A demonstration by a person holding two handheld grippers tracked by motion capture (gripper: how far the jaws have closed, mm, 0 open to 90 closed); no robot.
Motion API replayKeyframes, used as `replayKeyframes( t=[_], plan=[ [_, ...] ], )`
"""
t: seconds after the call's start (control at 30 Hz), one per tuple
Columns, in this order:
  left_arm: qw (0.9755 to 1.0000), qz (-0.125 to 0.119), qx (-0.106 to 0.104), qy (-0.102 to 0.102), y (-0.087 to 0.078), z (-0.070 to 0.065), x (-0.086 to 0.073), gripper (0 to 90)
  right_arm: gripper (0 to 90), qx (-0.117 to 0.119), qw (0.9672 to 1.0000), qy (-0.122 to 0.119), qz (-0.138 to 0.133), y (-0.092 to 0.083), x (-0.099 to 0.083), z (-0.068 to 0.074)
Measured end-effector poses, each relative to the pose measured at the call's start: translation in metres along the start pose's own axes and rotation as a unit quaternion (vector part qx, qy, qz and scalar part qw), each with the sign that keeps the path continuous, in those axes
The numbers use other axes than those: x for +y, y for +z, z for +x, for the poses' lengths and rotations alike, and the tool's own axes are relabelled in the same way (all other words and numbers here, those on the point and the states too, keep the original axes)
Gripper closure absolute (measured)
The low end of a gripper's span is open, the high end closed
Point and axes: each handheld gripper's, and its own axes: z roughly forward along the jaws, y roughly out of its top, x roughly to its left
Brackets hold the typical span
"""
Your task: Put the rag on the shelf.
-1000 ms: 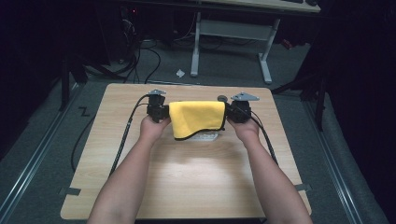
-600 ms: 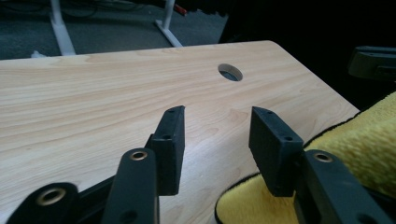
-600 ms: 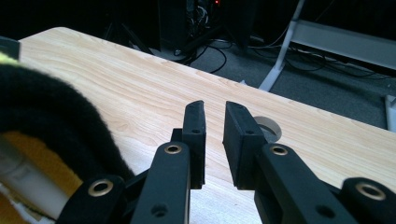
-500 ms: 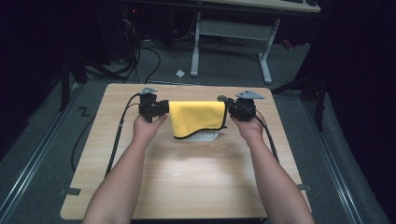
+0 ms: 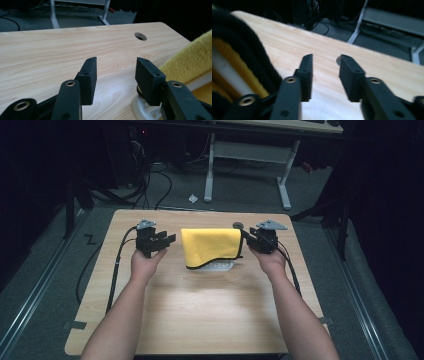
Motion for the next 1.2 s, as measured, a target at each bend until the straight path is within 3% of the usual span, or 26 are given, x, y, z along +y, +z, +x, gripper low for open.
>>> replayKeyframes(
  t=[0.1, 0.27, 0.4, 0.47, 0.53, 0.73, 0.93, 1.0, 1.1, 1.17, 1.2],
  plan=[
    [0.9999, 0.001, 0.007, 0.007, -0.009, 0.002, -0.002, 51.5, 58.1, 0.003, 0.9999, -0.004, 0.009, -0.004, -0.002, -0.001],
    [0.9998, -0.004, 0.011, 0.014, -0.026, 0.000, -0.007, 49.8, 54.3, -0.005, 0.9998, -0.012, -0.015, -0.019, -0.004, 0.001],
    [0.9998, -0.012, 0.003, 0.018, -0.042, -0.008, -0.018, 48.3, 51.8, -0.010, 0.9997, -0.020, -0.007, -0.033, -0.006, 0.003],
    [0.9997, -0.013, -0.004, 0.021, -0.050, -0.012, -0.026, 47.5, 52.3, -0.014, 0.9992, -0.030, -0.023, -0.043, -0.009, 0.006],
    [0.9997, -0.015, -0.007, 0.021, -0.058, -0.016, -0.035, 46.8, 50.5, -0.009, 0.9993, -0.032, -0.019, -0.052, -0.012, 0.010],
    [0.9992, -0.003, -0.024, 0.032, -0.078, -0.037, -0.071, 44.6, 46.5, 0.003, 0.9981, -0.054, -0.031, -0.079, -0.037, 0.037],
    [0.9985, 0.020, -0.040, 0.033, -0.087, -0.069, -0.113, 43.1, 42.2, 0.025, 0.9983, -0.049, -0.016, -0.097, -0.070, 0.074],
    [0.9966, 0.045, -0.062, 0.031, -0.085, -0.084, -0.129, 41.5, 41.7, 0.037, 0.9981, -0.049, -0.002, -0.100, -0.083, 0.089],
    [0.9912, 0.095, -0.084, 0.039, -0.079, -0.110, -0.149, 41.6, 43.2, 0.049, 0.9959, -0.076, 0.008, -0.104, -0.107, 0.111],
    [0.9865, 0.120, -0.085, 0.071, -0.073, -0.126, -0.160, 40.4, 45.8, 0.051, 0.9954, -0.077, 0.026, -0.103, -0.132, 0.120],
    [0.9836, 0.132, -0.082, 0.091, -0.072, -0.131, -0.162, 40.4, 46.7, 0.056, 0.9940, -0.079, 0.052, -0.100, -0.143, 0.122]
  ],
)
